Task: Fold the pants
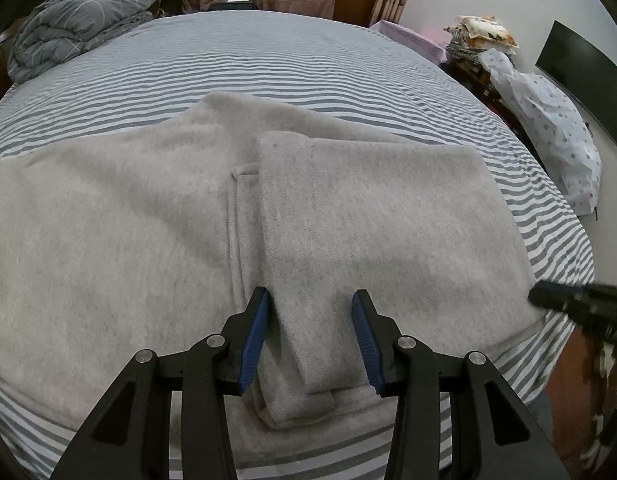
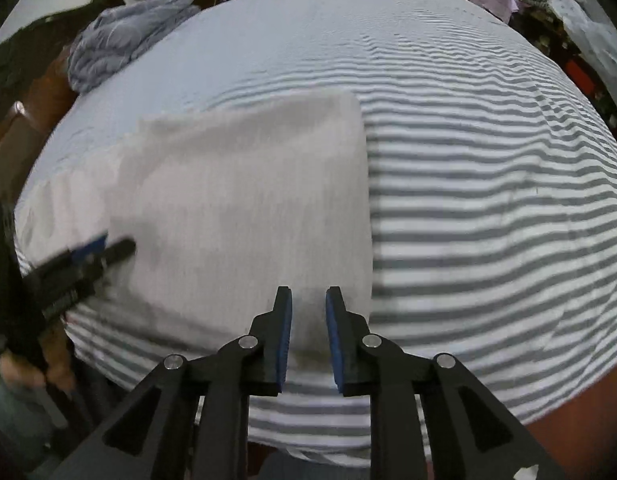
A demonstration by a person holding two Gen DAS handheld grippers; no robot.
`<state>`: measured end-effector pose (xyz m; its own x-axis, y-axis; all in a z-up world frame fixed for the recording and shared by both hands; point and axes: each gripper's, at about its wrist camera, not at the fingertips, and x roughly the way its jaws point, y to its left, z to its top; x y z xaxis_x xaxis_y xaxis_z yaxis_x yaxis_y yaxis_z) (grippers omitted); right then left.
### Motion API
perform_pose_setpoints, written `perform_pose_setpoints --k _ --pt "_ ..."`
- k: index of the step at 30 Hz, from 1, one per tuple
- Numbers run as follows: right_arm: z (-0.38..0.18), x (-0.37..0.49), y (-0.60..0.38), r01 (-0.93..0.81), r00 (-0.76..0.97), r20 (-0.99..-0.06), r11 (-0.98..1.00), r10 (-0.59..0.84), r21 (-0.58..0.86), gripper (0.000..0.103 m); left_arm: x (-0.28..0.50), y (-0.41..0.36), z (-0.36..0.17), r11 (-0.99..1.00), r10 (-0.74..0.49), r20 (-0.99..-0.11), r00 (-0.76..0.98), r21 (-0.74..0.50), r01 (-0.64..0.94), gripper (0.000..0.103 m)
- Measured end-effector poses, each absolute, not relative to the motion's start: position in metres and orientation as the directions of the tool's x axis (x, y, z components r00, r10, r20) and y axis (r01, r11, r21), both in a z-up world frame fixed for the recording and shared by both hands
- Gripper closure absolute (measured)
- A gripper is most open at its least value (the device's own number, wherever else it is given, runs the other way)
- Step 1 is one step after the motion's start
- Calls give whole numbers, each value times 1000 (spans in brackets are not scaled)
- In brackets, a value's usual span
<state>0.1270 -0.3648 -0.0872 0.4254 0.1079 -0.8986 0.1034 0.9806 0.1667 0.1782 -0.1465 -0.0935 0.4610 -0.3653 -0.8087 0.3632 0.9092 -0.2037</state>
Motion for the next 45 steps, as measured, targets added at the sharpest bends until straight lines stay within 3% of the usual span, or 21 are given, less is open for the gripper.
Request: perform_pose_setpoints --k 13,15,19,31,36,45 --pt "-106 132 -347 118 390 -921 992 2 53 84 175 -140 -97 898 -386 -803 455 -213 386 58" --pt "-106 132 -348 125 390 -921 991 3 56 84 174 -133 -94 889 -412 -798 439 -247 386 56" --pt "-105 133 -349 143 390 -921 988 0 60 84 167 -106 -80 888 -439 -781 444 -301 348 39" --pt "-103 139 -344 188 383 -923 981 -34 42 80 149 36 -58 911 -390 -750 535 -398 106 33" --pt "-96 138 -340 226 397 -917 972 -28 68 59 134 88 -66 902 -354 -743 569 -431 -1 33" --pt "-67 130 -306 234 480 -875 971 -63 59 43 124 164 -97 731 -439 -679 588 -651 -205 32"
